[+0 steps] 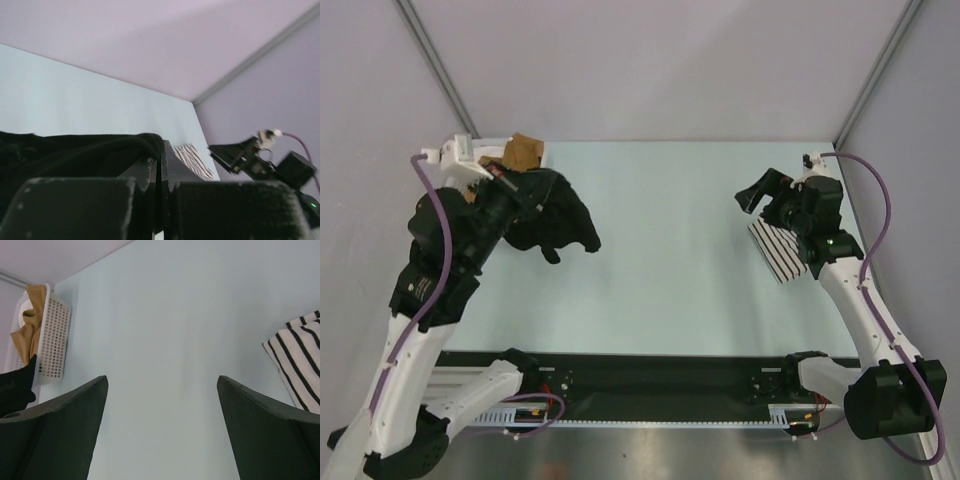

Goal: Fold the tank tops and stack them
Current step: Move the tank top to the center of the board

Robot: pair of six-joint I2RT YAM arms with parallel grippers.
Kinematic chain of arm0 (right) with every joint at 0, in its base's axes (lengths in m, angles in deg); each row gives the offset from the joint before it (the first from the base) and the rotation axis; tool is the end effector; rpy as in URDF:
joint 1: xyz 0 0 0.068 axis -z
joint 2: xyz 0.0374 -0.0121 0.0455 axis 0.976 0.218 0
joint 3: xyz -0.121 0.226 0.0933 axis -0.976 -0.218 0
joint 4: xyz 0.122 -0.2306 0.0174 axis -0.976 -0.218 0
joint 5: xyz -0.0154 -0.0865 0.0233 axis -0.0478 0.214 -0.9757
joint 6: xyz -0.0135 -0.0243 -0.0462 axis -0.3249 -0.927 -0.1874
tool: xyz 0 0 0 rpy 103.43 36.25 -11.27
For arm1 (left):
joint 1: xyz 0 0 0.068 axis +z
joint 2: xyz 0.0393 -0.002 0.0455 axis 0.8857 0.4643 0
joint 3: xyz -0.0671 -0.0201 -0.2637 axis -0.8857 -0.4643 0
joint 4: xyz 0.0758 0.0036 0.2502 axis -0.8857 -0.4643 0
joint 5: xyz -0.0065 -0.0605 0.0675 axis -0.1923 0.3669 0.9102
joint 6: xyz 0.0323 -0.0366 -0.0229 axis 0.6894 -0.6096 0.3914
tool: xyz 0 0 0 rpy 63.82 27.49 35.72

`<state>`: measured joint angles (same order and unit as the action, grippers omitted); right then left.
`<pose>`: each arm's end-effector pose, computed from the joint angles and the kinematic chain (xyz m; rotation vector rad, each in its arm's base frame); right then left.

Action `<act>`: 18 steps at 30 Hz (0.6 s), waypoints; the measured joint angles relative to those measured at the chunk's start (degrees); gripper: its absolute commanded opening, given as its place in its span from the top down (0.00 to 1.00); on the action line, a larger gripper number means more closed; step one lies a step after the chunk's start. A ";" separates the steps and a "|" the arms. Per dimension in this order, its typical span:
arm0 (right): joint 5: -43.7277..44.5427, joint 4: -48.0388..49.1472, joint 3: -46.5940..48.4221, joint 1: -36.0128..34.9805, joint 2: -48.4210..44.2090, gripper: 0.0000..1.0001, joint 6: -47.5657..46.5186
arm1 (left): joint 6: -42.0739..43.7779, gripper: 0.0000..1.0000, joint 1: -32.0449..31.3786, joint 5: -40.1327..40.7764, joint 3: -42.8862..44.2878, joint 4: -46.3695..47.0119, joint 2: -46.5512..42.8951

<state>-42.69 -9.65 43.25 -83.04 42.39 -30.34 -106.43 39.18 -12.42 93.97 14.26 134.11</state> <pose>0.2512 0.0318 0.3302 0.2740 1.9657 0.5939 0.1258 -0.0493 0.4746 -0.3060 1.6159 -0.7331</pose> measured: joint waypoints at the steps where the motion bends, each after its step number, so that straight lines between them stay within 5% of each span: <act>1: -0.20 0.26 0.00 -0.61 0.00 0.04 0.02 | -0.07 1.00 -1.79 -0.48 2.36 -0.35 1.79; 9: -2.43 0.90 0.00 -3.32 0.04 0.04 0.02 | 1.70 1.00 -21.62 0.61 27.34 -0.22 20.96; 13: -2.64 0.79 0.00 -3.32 0.02 0.04 -0.59 | 3.17 1.00 -30.91 5.44 29.16 -1.60 22.58; 18: -3.08 0.42 0.00 -3.32 0.02 0.04 -1.29 | 3.65 1.00 -32.33 14.16 24.46 -4.15 14.64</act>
<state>-45.78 -9.23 43.25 -86.36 42.41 -31.63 -102.78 6.85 1.74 118.43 10.11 148.76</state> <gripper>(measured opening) 0.963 0.020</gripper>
